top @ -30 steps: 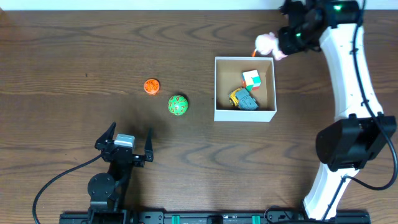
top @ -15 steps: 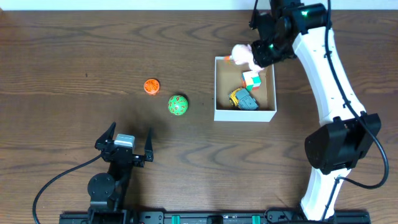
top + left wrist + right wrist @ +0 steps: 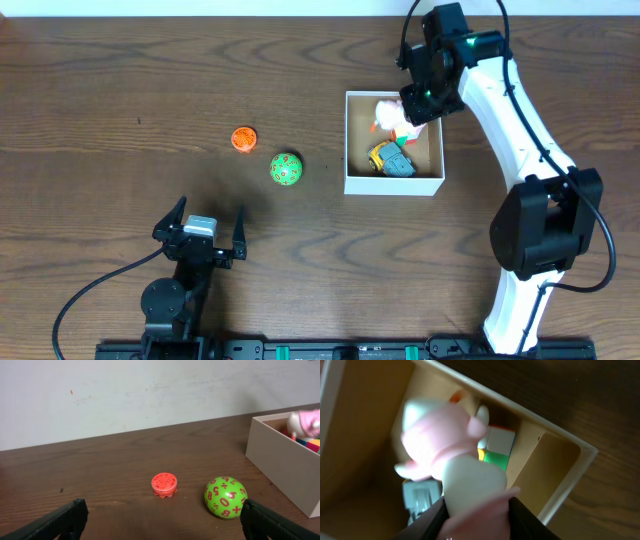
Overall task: Pack container
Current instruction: 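Carry the plush figure into the white box and release it, then raise the right gripper out of the box to the right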
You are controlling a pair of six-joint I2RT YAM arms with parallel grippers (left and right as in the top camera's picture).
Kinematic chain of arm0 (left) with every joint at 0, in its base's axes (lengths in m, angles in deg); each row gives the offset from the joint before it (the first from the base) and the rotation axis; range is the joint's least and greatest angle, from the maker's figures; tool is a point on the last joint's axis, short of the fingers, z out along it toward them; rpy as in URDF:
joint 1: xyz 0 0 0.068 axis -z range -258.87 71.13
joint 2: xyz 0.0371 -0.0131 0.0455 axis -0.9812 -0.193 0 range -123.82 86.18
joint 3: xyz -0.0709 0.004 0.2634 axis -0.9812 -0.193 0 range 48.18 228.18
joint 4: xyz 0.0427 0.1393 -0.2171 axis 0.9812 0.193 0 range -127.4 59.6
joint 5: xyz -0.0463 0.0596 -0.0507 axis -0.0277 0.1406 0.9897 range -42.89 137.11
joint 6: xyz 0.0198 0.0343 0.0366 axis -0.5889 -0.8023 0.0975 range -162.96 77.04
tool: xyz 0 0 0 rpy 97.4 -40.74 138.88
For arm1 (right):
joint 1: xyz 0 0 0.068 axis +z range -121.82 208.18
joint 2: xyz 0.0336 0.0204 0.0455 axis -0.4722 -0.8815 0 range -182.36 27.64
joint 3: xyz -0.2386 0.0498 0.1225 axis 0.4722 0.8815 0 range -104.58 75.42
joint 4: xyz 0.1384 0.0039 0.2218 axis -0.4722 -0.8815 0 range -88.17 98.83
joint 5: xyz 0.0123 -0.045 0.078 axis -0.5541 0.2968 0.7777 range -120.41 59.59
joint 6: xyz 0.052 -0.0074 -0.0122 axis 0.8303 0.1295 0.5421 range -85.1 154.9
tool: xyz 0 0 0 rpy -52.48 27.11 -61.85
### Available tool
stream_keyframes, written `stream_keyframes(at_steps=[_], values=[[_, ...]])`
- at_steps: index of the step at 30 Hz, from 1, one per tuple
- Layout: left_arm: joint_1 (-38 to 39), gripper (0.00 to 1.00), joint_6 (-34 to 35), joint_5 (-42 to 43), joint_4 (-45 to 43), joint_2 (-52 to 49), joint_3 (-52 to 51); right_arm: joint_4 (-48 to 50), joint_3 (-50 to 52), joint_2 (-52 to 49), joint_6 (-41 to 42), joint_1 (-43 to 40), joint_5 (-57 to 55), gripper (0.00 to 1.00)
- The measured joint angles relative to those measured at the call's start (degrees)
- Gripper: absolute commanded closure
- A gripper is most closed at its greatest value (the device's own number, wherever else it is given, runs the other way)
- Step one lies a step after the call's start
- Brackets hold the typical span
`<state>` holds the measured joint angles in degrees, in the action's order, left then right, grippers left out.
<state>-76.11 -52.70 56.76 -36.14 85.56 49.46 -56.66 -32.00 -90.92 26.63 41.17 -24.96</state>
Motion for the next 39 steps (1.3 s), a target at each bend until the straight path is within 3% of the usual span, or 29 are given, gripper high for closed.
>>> stream_keyframes(at_steps=[13, 23, 29, 32, 39], values=[[0.00, 0.02, 0.00, 0.00, 0.00, 0.00, 0.00, 2.01, 1.18, 0.00, 0.00, -0.02, -2.54, 0.37], [0.00, 0.02, 0.00, 0.00, 0.02, 0.00, 0.00, 2.75, 0.68, 0.00, 2.60, -0.44, -2.67, 0.27], [0.00, 0.02, 0.00, 0.00, 0.02, 0.00, 0.00, -1.07, -6.78, 0.00, 5.40, -0.44, -1.18, 0.18], [0.00, 0.02, 0.00, 0.00, 0.02, 0.00, 0.00, -3.76, -12.63, 0.00, 7.43, -0.46, -0.76, 0.01], [0.00, 0.02, 0.00, 0.00, 0.00, 0.00, 0.00, -10.71, -24.68, 0.09, 13.97, -3.15, -6.95, 0.01]])
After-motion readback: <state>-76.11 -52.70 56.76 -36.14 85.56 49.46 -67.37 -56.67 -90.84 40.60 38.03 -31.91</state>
